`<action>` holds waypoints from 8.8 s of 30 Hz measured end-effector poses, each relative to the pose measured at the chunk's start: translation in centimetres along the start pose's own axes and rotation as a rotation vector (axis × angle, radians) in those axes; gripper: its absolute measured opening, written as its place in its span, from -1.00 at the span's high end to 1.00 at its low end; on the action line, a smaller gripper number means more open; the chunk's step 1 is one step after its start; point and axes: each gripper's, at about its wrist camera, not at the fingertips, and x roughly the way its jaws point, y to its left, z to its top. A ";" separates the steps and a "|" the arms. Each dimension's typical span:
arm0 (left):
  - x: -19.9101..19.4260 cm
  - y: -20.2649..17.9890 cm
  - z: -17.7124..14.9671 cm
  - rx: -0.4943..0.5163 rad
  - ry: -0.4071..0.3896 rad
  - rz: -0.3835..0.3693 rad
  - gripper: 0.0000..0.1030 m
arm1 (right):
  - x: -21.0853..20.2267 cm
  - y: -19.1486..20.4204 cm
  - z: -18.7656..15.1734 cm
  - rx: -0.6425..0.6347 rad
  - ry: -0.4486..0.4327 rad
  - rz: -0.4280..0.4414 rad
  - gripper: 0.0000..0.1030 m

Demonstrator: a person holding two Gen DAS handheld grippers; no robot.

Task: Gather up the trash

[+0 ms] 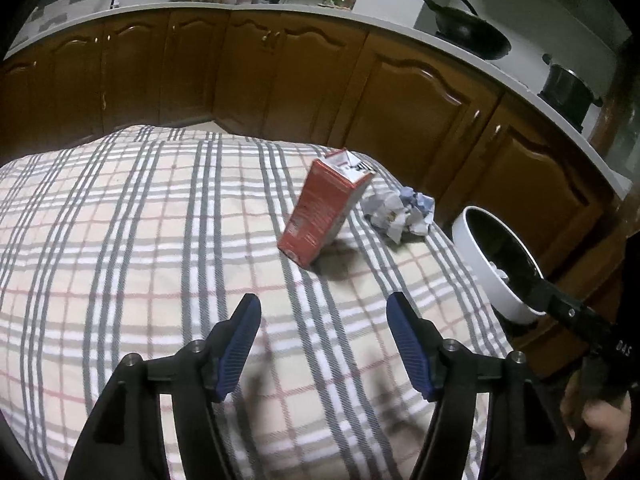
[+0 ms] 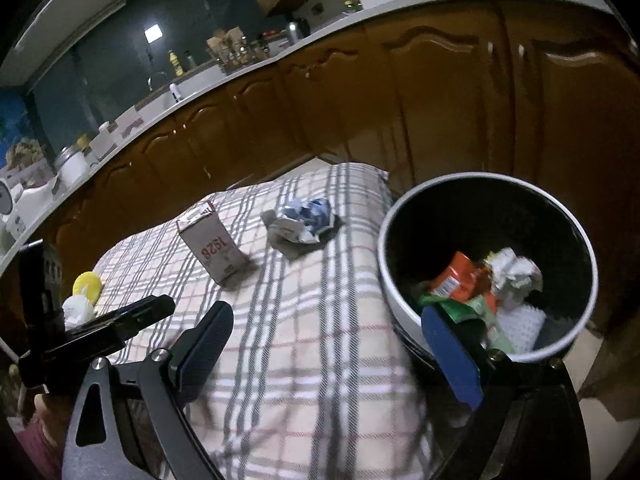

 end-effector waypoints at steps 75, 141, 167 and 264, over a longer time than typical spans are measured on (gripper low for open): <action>-0.6 -5.2 -0.7 0.188 0.000 -0.064 0.43 | -2.5 1.0 -1.3 0.047 -0.049 0.035 0.78; 7.4 -18.8 1.4 0.375 0.066 -0.138 0.44 | -8.4 -12.0 -1.4 0.187 -0.138 -0.124 0.78; 12.2 -21.5 4.4 0.395 0.105 -0.134 0.44 | -6.1 -15.2 1.3 0.201 -0.096 -0.157 0.77; -14.4 -10.2 -14.5 0.250 -0.497 0.236 -0.99 | -15.4 5.2 -11.0 -0.067 -0.490 -0.335 -1.00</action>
